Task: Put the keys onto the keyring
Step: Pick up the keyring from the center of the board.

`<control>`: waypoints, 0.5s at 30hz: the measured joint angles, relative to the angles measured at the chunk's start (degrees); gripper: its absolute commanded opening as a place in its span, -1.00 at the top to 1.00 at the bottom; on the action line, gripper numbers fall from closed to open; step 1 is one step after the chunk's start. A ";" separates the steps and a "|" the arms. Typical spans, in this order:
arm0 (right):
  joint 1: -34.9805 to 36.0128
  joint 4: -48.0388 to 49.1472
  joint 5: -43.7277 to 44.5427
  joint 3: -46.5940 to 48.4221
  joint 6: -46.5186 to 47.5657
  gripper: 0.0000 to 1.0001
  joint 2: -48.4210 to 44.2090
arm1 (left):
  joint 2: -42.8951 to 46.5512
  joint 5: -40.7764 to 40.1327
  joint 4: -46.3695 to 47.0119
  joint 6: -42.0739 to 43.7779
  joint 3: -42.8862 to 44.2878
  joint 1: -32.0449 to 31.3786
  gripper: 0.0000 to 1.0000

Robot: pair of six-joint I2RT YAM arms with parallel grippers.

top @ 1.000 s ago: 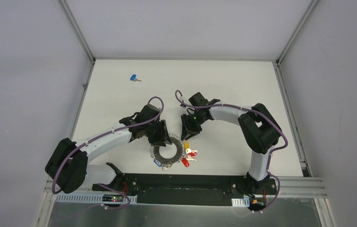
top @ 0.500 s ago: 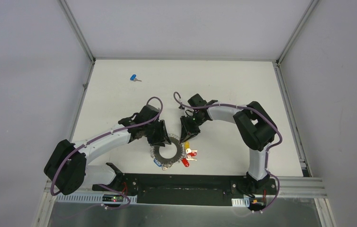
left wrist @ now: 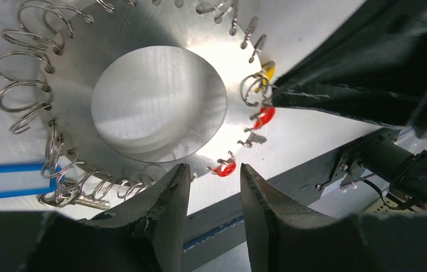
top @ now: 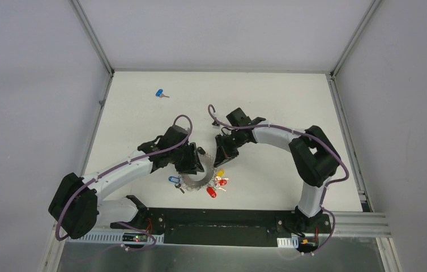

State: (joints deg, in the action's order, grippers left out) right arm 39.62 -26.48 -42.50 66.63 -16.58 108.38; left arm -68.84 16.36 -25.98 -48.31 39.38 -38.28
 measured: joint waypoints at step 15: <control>0.00 -3.82 -0.28 1.51 10.29 1.00 -19.10 | 18.93 -4.79 0.13 4.52 0.02 0.00 0.16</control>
State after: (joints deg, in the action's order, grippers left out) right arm 39.62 -30.30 -42.78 68.14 -6.28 89.27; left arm -49.91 11.57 -25.85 -43.79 39.40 -38.28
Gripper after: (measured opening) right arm 0.007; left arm 0.419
